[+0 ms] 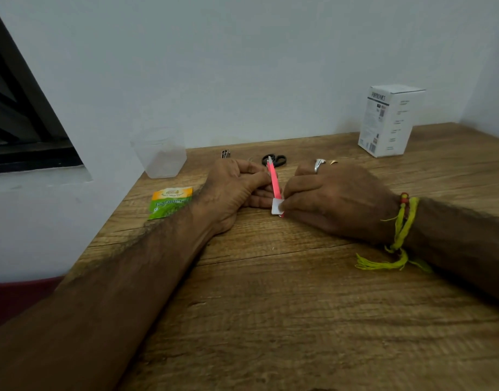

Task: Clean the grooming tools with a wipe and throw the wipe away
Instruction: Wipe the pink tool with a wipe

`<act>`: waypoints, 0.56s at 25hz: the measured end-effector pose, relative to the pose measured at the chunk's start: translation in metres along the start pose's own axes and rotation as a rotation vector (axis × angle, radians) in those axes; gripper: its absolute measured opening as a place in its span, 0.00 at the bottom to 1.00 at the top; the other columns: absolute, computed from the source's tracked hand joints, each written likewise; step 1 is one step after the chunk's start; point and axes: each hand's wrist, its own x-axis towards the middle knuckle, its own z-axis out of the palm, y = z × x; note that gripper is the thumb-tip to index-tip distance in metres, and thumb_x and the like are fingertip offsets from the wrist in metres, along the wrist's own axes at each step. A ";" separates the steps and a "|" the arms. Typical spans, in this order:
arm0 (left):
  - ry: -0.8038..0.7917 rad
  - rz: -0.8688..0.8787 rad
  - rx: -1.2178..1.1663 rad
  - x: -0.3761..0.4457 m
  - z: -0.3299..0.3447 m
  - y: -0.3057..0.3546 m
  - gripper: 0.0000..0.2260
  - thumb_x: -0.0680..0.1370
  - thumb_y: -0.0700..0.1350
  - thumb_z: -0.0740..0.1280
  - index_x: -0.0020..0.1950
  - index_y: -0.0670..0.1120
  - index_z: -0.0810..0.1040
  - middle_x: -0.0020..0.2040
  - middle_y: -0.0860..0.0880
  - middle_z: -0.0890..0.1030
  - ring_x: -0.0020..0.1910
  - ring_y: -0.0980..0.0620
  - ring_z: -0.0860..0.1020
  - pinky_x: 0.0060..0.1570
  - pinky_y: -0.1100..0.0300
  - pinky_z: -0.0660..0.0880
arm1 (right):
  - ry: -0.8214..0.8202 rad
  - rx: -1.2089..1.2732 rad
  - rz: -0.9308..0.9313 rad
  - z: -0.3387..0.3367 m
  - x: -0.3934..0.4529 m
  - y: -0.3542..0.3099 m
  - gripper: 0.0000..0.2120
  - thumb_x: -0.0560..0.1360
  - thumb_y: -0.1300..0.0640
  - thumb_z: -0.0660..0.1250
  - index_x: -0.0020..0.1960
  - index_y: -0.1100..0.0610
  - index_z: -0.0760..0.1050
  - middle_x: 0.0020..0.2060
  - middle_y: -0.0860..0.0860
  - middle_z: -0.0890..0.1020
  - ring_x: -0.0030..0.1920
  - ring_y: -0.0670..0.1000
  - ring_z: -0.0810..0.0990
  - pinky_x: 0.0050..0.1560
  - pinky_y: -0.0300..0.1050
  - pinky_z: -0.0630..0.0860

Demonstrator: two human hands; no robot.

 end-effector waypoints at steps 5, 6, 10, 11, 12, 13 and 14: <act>-0.004 0.010 0.033 0.001 -0.001 -0.001 0.02 0.78 0.32 0.70 0.47 0.34 0.81 0.35 0.41 0.85 0.29 0.49 0.83 0.32 0.59 0.83 | -0.043 0.010 -0.041 -0.006 0.003 -0.003 0.05 0.73 0.59 0.76 0.48 0.56 0.86 0.45 0.53 0.86 0.42 0.58 0.83 0.33 0.48 0.78; -0.003 0.008 0.031 0.001 -0.001 -0.001 0.02 0.78 0.32 0.69 0.48 0.34 0.81 0.35 0.40 0.85 0.29 0.49 0.83 0.32 0.59 0.83 | -0.066 0.016 -0.050 -0.008 0.004 -0.004 0.05 0.73 0.60 0.76 0.49 0.56 0.86 0.46 0.53 0.86 0.43 0.58 0.83 0.34 0.48 0.78; 0.011 0.001 0.036 0.004 -0.002 -0.001 0.03 0.78 0.32 0.69 0.49 0.33 0.81 0.36 0.39 0.85 0.30 0.49 0.83 0.33 0.58 0.83 | -0.101 0.002 -0.066 -0.010 0.006 -0.006 0.04 0.74 0.60 0.75 0.49 0.55 0.86 0.45 0.52 0.85 0.41 0.58 0.83 0.34 0.47 0.77; 0.007 0.000 0.030 0.003 -0.001 -0.001 0.02 0.78 0.32 0.69 0.48 0.33 0.81 0.36 0.39 0.85 0.30 0.48 0.84 0.32 0.59 0.83 | -0.114 -0.005 -0.070 -0.011 0.006 -0.006 0.04 0.74 0.59 0.74 0.49 0.55 0.86 0.45 0.52 0.85 0.42 0.57 0.83 0.34 0.47 0.77; 0.003 0.000 0.029 0.002 -0.001 -0.001 0.02 0.78 0.31 0.69 0.48 0.33 0.81 0.35 0.40 0.85 0.30 0.49 0.84 0.32 0.59 0.83 | -0.121 -0.011 -0.074 -0.012 0.006 -0.005 0.04 0.75 0.59 0.74 0.49 0.54 0.86 0.46 0.51 0.85 0.43 0.58 0.82 0.34 0.48 0.77; 0.002 0.001 0.033 0.001 -0.002 0.000 0.02 0.78 0.32 0.69 0.48 0.34 0.81 0.35 0.40 0.85 0.30 0.49 0.84 0.32 0.59 0.83 | -0.126 -0.014 -0.072 -0.013 0.006 -0.005 0.05 0.75 0.58 0.73 0.50 0.54 0.86 0.46 0.51 0.85 0.43 0.58 0.82 0.34 0.49 0.78; 0.003 0.002 0.039 0.001 -0.002 0.000 0.02 0.78 0.32 0.69 0.48 0.34 0.81 0.35 0.41 0.85 0.30 0.49 0.84 0.32 0.60 0.82 | -0.134 -0.010 -0.065 -0.014 0.007 -0.005 0.05 0.76 0.58 0.72 0.51 0.54 0.85 0.47 0.51 0.85 0.43 0.58 0.82 0.33 0.50 0.77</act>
